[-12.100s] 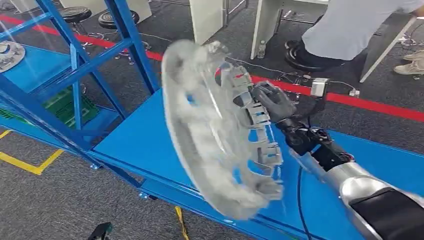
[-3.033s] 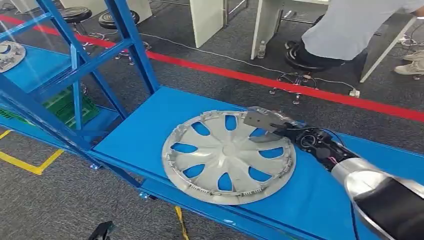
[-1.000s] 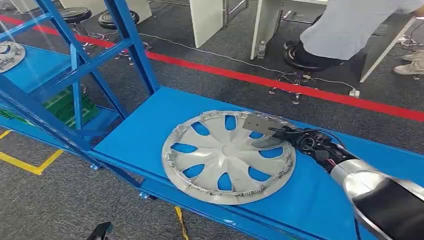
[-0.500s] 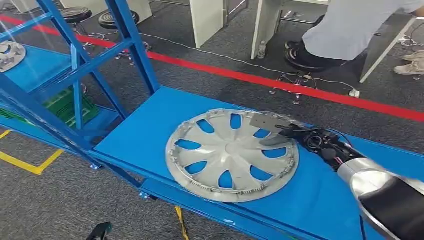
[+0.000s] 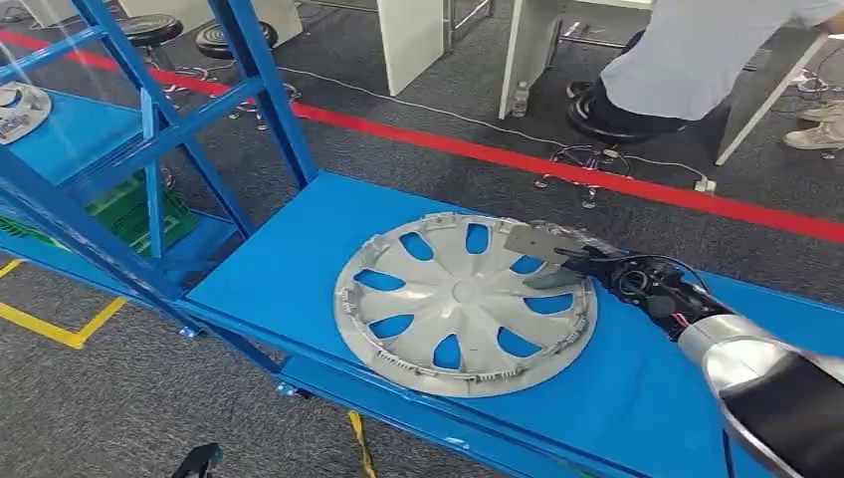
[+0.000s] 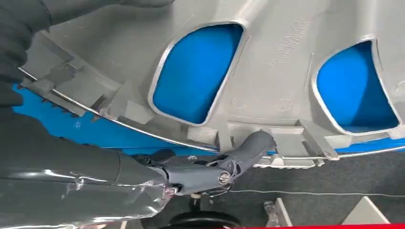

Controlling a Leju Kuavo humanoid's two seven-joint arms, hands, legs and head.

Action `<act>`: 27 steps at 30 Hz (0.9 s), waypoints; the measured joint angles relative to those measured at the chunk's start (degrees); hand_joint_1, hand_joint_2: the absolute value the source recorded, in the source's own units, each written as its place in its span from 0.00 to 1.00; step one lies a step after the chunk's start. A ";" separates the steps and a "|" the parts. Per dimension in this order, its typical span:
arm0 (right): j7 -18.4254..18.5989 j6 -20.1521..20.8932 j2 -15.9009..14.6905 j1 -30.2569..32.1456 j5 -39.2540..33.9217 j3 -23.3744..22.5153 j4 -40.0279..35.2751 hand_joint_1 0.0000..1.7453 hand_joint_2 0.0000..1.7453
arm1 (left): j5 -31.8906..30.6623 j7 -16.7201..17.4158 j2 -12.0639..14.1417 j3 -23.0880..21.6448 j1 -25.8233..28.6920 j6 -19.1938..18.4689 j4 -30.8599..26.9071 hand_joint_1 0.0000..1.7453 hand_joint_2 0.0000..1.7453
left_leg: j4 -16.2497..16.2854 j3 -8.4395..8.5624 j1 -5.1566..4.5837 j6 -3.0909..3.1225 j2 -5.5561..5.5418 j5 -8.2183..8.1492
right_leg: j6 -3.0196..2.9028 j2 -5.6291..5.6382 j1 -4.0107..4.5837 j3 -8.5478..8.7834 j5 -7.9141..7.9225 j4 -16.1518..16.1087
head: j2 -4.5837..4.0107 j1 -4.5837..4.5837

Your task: Take the parts from the cabinet and place them on the table.

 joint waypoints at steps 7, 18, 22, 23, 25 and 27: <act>-0.44 0.00 0.00 0.01 -0.17 0.00 0.00 0.00 1.00 | 0.13 0.00 0.00 0.00 0.07 0.09 0.00 0.00 0.00 | 0.00 -0.01 0.00 0.00 0.00 0.00 | 0.00 0.00 0.00 0.00 0.00 0.00 | 0.00 0.02; -0.94 0.04 0.00 0.02 -1.40 -0.11 0.00 1.00 1.00 | -0.04 0.00 -0.02 0.00 0.02 0.17 0.00 0.00 0.00 | 0.00 -0.01 0.00 0.00 0.00 0.00 | 0.00 0.00 0.00 -0.01 0.00 0.00 | 0.00 0.00; -1.11 0.18 0.00 -0.06 -1.68 -0.24 0.00 1.00 1.00 | -0.04 0.00 -0.07 0.00 0.01 0.17 0.00 0.00 0.00 | 0.00 0.00 0.00 0.00 0.00 0.00 | 0.00 0.00 0.00 -0.01 0.00 0.00 | 0.00 -0.02; -1.14 0.28 0.00 -0.12 -1.75 -0.24 0.00 1.00 1.00 | -0.04 0.00 -0.07 0.00 0.00 0.17 0.00 0.00 0.00 | 0.00 0.00 0.00 0.00 0.00 0.00 | 0.00 0.00 0.00 -0.01 0.00 0.00 | 0.00 -0.02; -1.18 0.44 0.00 -0.28 -1.75 -0.24 0.00 1.00 1.00 | -0.04 0.02 -0.07 0.00 -0.01 0.17 0.00 0.00 0.00 | 0.00 0.00 0.00 0.00 0.00 0.00 | 0.00 0.00 0.00 -0.01 0.00 0.00 | 0.00 -0.04; -1.18 0.46 0.00 -0.31 -1.75 -0.24 0.00 1.00 1.00 | -0.04 0.02 -0.07 0.00 0.00 0.18 0.00 0.00 0.00 | 0.00 0.00 0.00 0.00 0.00 0.00 | 0.00 0.00 0.00 -0.01 0.00 0.00 | 0.00 -0.02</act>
